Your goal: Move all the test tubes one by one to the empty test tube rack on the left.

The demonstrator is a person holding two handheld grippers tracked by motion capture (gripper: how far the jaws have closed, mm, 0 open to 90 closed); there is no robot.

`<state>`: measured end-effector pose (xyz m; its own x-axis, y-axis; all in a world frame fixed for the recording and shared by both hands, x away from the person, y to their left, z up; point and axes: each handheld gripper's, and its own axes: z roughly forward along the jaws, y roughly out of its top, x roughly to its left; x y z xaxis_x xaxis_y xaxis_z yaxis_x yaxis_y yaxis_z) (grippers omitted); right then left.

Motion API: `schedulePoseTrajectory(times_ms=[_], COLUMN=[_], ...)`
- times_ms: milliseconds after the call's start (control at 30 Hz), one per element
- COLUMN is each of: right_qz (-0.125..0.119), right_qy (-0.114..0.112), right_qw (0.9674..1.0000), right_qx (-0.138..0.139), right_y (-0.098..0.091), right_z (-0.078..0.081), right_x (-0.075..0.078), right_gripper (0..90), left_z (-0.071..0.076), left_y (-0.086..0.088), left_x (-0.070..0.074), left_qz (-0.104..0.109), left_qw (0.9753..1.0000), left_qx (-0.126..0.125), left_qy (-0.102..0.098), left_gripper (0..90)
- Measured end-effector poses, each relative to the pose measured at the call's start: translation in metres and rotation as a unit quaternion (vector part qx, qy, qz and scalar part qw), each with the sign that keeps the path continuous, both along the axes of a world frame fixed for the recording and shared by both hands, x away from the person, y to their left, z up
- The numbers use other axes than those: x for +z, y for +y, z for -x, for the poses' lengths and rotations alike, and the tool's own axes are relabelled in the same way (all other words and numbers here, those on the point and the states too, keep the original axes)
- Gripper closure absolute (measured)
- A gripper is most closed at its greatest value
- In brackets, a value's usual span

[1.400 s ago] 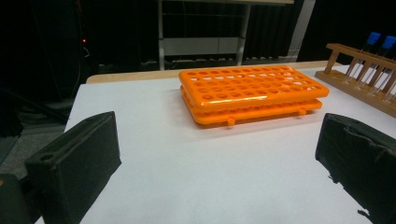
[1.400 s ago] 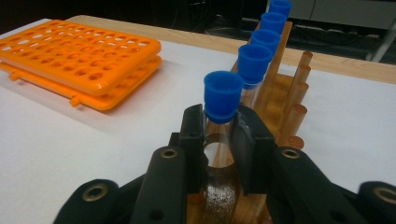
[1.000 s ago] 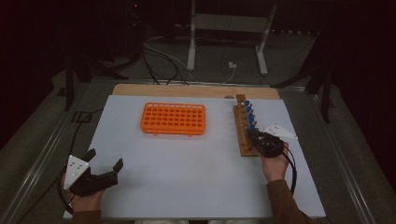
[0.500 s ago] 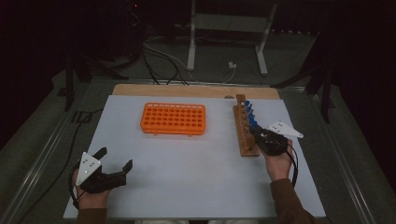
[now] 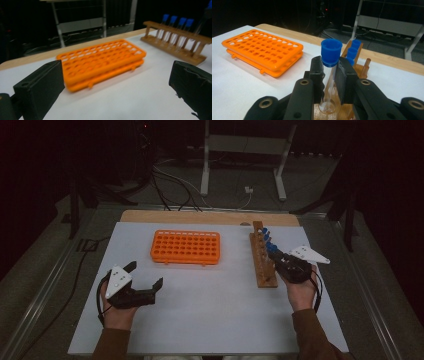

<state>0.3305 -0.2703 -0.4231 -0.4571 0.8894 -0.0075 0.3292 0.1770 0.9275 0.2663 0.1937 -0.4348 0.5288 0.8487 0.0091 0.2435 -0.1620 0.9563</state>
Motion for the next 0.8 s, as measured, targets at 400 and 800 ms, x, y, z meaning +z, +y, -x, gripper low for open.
schedulePoseTrajectory(times_ms=[400,800], right_qz=[-0.009,-0.017], right_qy=[-0.017,-0.002], right_qw=[0.9997,0.9983], right_qx=[0.016,0.056], right_y=[-0.002,0.021], right_z=[0.003,-0.001], right_x=[0.025,0.023], right_gripper=[77.6,77.6], left_z=[-0.026,-0.051], left_y=[-0.037,-0.082], left_x=[0.01,0.005], left_qz=[-0.004,-0.015], left_qw=[0.999,0.9967], left_qx=[-0.044,-0.08], left_qy=[-0.003,0.005], left_gripper=[0.7,0.7])
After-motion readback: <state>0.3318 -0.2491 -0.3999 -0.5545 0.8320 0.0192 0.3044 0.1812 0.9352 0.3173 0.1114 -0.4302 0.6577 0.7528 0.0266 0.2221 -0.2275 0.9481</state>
